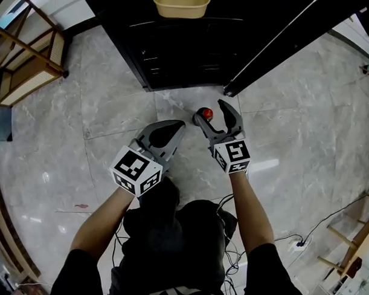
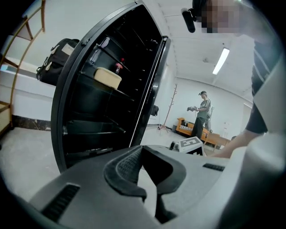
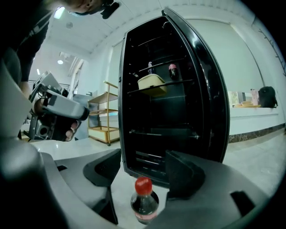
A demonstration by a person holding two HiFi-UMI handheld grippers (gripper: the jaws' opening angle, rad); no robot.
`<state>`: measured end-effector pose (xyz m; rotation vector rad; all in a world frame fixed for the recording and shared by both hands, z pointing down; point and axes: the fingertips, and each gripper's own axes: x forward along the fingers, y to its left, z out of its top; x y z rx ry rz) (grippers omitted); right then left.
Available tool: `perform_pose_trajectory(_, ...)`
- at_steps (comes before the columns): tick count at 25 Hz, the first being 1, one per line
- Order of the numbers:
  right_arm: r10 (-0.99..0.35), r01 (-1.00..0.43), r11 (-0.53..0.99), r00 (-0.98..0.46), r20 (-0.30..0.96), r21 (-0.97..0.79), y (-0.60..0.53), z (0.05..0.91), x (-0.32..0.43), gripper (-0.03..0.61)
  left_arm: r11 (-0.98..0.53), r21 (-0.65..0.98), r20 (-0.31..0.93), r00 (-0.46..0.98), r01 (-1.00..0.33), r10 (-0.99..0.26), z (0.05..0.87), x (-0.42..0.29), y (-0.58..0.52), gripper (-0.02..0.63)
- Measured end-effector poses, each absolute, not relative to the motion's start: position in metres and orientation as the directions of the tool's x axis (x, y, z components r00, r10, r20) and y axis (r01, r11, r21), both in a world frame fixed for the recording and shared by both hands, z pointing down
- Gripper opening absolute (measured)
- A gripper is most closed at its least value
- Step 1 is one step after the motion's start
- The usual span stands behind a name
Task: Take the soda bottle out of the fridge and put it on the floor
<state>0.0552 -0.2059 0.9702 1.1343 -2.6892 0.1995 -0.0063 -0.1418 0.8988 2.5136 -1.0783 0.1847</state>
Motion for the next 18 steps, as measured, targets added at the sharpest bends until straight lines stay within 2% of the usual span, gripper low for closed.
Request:
perform_pose_trajectory(7,-0.672,-0.710,0.698,-0.694,0.258,-0.092,-0.196,0.806,0.058,0.328,-0.610,0.307,0.281,0.682,-0.730,-0.675,0.734,-0.008,-0.148,0.008)
perform_pose_trajectory(18,-0.633,-0.671,0.721,-0.739,0.229,-0.174,-0.168,0.509,0.022,0.328,-0.557,0.352,0.268,0.651,-0.752,-0.710,0.474,-0.051,-0.137,0.008)
